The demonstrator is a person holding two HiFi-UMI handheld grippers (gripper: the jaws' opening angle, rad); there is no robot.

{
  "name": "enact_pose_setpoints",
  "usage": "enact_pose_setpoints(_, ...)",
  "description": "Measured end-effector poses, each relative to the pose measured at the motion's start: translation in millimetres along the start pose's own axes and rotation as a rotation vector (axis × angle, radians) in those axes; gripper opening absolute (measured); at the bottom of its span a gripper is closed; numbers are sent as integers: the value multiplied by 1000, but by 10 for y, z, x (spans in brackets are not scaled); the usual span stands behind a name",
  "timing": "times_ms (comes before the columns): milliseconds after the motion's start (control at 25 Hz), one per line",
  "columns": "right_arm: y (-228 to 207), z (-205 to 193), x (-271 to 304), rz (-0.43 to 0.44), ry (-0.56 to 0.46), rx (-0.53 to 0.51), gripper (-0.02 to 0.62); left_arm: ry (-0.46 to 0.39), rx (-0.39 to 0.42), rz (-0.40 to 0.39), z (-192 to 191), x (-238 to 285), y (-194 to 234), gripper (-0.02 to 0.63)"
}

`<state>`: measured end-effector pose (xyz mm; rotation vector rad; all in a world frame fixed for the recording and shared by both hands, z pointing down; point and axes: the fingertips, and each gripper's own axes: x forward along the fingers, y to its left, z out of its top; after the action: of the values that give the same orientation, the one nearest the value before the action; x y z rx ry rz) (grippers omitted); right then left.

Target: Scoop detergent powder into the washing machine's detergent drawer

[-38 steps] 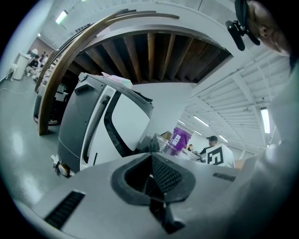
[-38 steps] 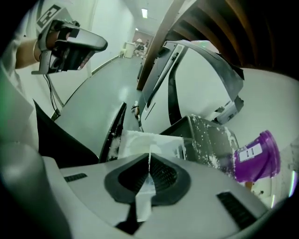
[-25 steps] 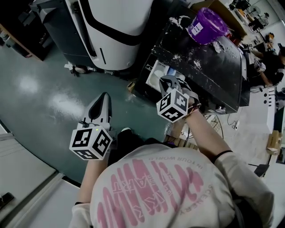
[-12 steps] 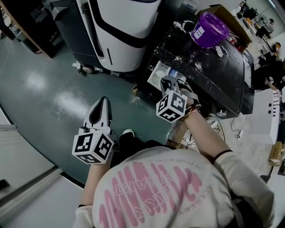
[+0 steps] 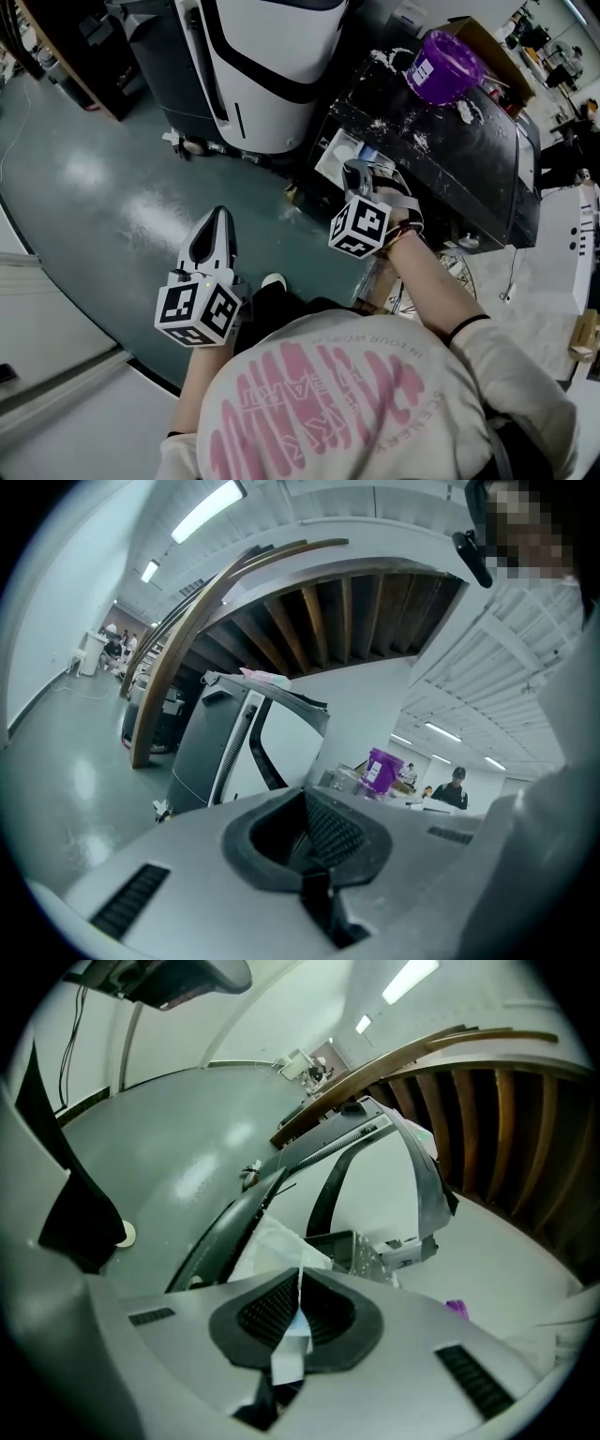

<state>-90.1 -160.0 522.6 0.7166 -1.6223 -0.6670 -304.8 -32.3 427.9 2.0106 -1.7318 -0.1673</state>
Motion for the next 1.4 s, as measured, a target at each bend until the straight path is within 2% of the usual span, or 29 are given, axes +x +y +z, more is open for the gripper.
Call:
enact_pose_setpoints(200, -46, 29, -65, -31, -7, -14, 5, -5, -1, 18, -3, -103, 29, 3)
enact_pose_setpoints(280, -76, 35, -92, -34, -11, 26, 5, -9, 1, 19, -3, -127, 28, 3)
enact_pose_setpoints(400, -130, 15, -140, 6, -23, 242, 6, -13, 1, 18, -5, -157, 17, 3)
enact_pose_setpoints(680, -324, -139, -281, 159, -120, 939, 6, -9, 1, 15, -17, -267, -72, 3)
enact_pose_setpoints(880, -385, -307, -394, 232, -194, 1290, 6, -9, 9, 7, -34, -321, -184, 3)
enact_pose_setpoints(1000, -395, -369, -487, 264, -230, 1439, 6, -9, 20, -5, -19, -317, -263, 3)
enact_pose_setpoints(1240, -385, -419, -768, 304, -311, 1564, 6, -7, 22, -33, 21, -249, -479, 3)
enact_pose_setpoints(1400, -438, -473, -984, 334, -418, 1696, 6, -19, 42, -61, 65, -182, -691, 3)
